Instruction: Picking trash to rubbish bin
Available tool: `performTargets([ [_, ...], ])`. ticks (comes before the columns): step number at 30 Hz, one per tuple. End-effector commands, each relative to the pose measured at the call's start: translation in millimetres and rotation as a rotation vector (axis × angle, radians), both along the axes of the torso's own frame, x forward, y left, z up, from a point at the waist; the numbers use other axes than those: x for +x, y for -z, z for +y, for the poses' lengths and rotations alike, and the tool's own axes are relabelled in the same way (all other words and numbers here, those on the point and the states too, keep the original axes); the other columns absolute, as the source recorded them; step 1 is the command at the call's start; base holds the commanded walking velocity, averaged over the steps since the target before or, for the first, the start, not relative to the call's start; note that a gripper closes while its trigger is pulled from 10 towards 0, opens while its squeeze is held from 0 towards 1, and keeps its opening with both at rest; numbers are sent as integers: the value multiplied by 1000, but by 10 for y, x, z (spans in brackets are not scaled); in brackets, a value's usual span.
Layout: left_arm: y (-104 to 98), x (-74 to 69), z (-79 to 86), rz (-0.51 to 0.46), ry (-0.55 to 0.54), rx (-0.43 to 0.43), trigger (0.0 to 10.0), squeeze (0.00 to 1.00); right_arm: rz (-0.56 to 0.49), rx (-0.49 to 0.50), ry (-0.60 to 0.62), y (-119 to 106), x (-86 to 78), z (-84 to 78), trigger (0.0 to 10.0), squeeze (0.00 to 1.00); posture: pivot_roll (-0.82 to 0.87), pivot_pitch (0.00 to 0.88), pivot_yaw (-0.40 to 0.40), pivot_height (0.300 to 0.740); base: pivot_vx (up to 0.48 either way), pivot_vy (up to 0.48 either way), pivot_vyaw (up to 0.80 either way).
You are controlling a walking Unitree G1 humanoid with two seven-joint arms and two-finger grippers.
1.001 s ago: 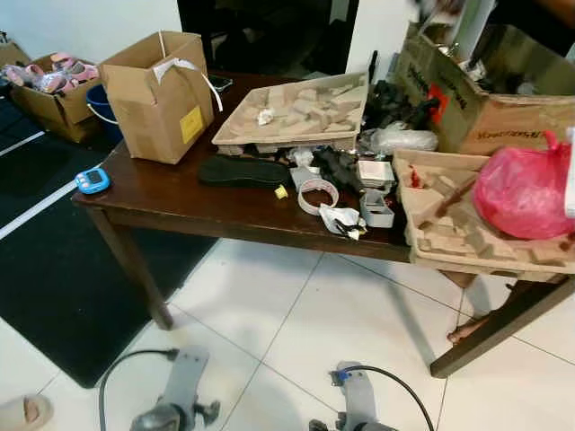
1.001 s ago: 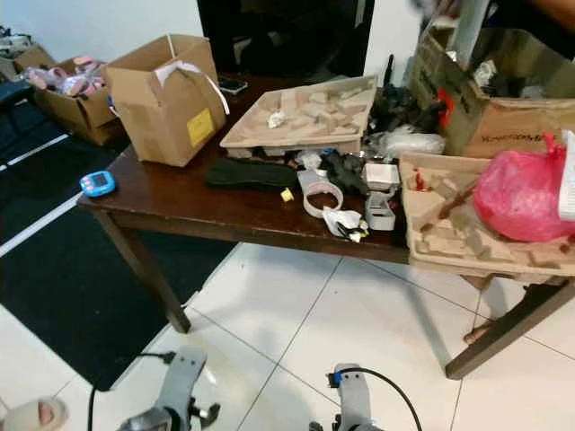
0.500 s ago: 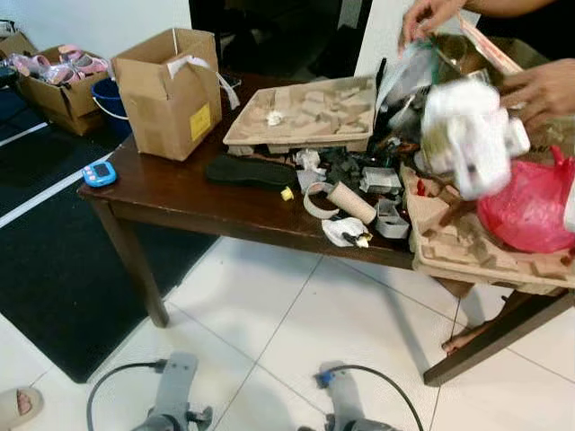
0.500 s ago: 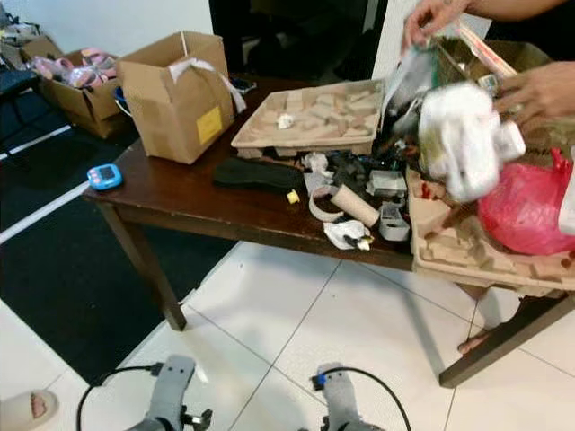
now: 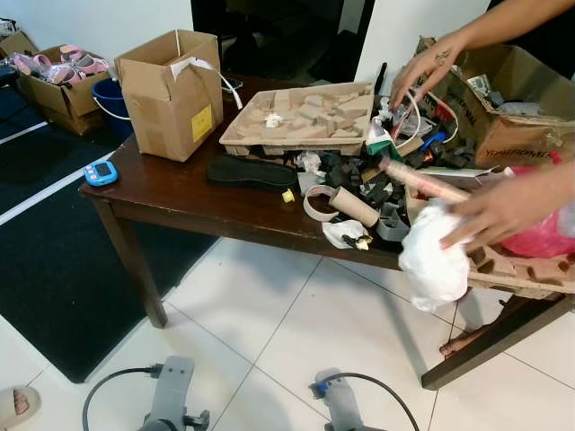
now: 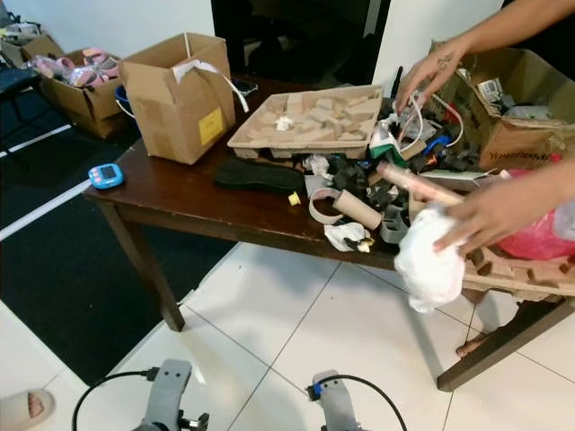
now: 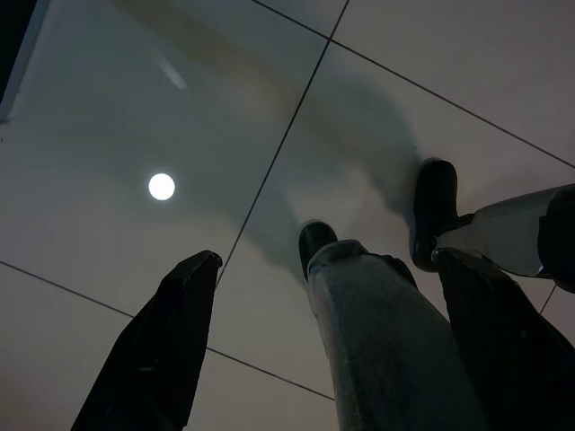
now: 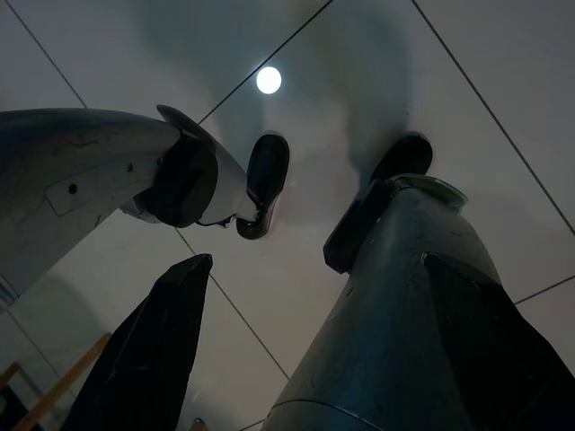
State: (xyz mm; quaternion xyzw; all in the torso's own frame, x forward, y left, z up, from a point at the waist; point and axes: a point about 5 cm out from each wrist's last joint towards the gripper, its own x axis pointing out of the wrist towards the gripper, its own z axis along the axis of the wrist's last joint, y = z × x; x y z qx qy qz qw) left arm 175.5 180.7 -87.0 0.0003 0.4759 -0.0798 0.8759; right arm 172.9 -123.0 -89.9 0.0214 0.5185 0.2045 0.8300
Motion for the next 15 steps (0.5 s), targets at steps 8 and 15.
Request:
performTargets([
  [8, -1, -9, 60, 7, -28, 6, 10000, 0, 42, -12, 31, 59, -127, -43, 10000, 0, 114, 73, -48, 740, 0, 0, 0],
  [15, -6, 3, 63, 6, -20, 9, 10000, 0, 45, -15, 40, 70, -151, -46, 10000, 0, 103, 70, -40, 740, 0, 0, 0],
])
